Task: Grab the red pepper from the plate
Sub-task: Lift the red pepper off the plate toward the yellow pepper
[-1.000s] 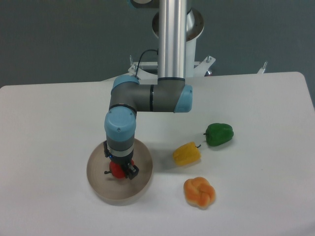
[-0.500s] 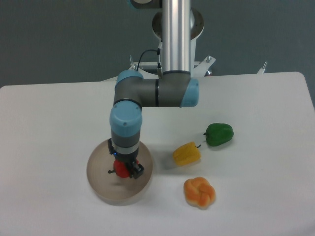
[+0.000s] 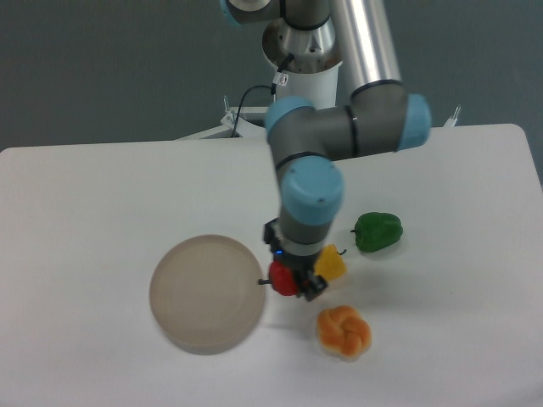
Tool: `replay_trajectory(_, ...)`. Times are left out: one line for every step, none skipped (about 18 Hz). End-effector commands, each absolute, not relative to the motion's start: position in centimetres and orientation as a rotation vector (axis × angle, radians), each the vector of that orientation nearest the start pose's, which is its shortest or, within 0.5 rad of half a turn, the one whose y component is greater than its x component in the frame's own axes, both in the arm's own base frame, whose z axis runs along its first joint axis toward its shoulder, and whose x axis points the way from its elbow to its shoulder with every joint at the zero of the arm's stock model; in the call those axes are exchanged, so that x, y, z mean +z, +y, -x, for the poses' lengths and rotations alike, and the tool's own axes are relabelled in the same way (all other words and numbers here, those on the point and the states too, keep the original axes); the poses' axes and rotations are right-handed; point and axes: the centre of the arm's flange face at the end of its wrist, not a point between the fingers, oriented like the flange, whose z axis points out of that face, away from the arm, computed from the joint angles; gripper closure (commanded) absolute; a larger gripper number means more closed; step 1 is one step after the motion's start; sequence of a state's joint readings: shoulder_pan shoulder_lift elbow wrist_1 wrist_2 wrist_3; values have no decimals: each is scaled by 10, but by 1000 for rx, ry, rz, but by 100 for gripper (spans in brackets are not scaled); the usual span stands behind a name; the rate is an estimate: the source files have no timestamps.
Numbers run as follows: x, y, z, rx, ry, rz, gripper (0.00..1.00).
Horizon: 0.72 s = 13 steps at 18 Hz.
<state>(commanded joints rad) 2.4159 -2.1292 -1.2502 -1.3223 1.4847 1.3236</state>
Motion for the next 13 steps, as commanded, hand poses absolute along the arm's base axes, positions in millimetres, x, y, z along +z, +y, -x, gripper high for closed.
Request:
replay_trajectory(336, 572, 441, -31, 747, 2968, 61)
replay_trajectory(337, 568, 448, -24, 763, 2964, 61)
replay_trajectory(338, 566, 453, -19, 770, 2961, 61)
replay_trajectory(341, 566, 455, -8, 778, 2955, 61)
replay_trajectory(342, 565, 458, -2, 774, 2956, 61)
replay_trajectory(343, 565, 459, 1, 774, 2957, 61)
replay_trajectory(343, 566, 460, 3, 774, 2956, 61)
replay_trajectory(342, 566, 460, 3, 776, 2956, 61)
replay_trajectory(342, 566, 460, 4, 781, 2954, 61)
replay_trajectory(343, 566, 460, 6, 783, 2953, 61)
replay_trajectory(343, 566, 460, 6, 783, 2953, 61)
replay_trajectory(343, 566, 460, 6, 783, 2953, 61)
replay_trajectory(344, 566, 459, 6, 785, 2953, 61)
